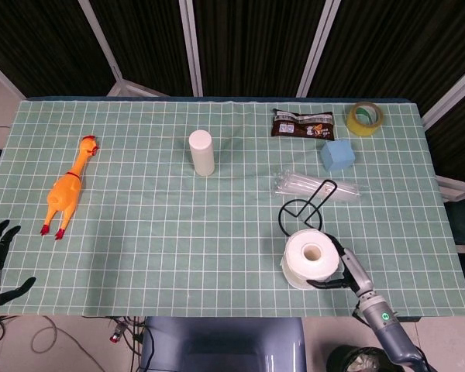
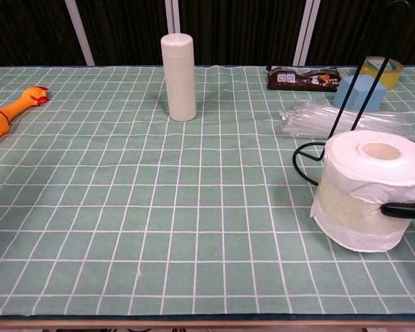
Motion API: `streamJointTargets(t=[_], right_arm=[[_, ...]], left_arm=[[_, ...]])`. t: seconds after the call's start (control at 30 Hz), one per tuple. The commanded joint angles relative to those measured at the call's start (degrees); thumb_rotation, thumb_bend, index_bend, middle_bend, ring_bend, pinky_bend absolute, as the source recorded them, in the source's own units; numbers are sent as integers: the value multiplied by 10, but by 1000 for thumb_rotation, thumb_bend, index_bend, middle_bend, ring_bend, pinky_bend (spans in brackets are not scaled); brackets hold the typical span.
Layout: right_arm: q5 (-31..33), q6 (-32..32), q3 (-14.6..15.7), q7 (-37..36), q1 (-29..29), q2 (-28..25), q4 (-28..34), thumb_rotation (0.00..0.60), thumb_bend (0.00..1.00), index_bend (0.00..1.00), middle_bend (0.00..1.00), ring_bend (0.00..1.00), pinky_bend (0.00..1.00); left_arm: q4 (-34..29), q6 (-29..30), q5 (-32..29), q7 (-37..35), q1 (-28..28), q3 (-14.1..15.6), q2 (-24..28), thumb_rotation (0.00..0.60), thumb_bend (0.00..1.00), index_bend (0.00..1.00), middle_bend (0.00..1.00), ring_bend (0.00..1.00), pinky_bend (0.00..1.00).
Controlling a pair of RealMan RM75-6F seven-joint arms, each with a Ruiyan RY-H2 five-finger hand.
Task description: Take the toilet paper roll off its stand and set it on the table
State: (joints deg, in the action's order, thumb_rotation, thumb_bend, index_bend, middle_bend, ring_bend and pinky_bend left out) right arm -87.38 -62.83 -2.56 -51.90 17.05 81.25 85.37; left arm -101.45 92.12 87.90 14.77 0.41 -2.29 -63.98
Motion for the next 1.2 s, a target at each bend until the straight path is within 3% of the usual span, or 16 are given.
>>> streamJointTargets(t=[0.03,0.17,0.4,0.7,0.83,0.97,1.07,1.2], right_arm=[[-3,2,4,2,4,0,1,600,0,109,61,0,0],[-12,4,10,7,11,-6,5,600,0,3,0,0,0],[-27,-3,23,6,16,-36,10,600,0,0,0,0,0],[-40,-95,19,-86,-13,-162,0,600,0,0,0,0,0],[-39,-145,6,-79,-29,-214,-9,600,0,0,0,0,0],[-39,-193,-3,27,-50,-242,-4,600,0,8,0,0,0],[-61,-245,1,205,-75,-237,7,600,0,12,0,0,0],[-102,-289,14,376,-99,-205,15,600,0,12,0,0,0]], left_arm=[[0,0,-1,0,0,0,0,600,46,141,44,0,0],[1,-2,-1,1,-1,0,0,600,46,141,44,0,0],[0,-1,-2,1,0,0,0,600,46,141,44,0,0],[-1,-2,-3,2,0,0,0,600,46,141,44,0,0],[-2,-3,-3,8,-1,1,-2,600,46,141,44,0,0],[-3,-4,-3,11,-1,1,-3,600,46,141,44,0,0],[-3,-5,-5,12,-1,1,-3,600,46,141,44,0,0],[-3,-3,-5,7,0,0,-1,600,46,141,44,0,0]])
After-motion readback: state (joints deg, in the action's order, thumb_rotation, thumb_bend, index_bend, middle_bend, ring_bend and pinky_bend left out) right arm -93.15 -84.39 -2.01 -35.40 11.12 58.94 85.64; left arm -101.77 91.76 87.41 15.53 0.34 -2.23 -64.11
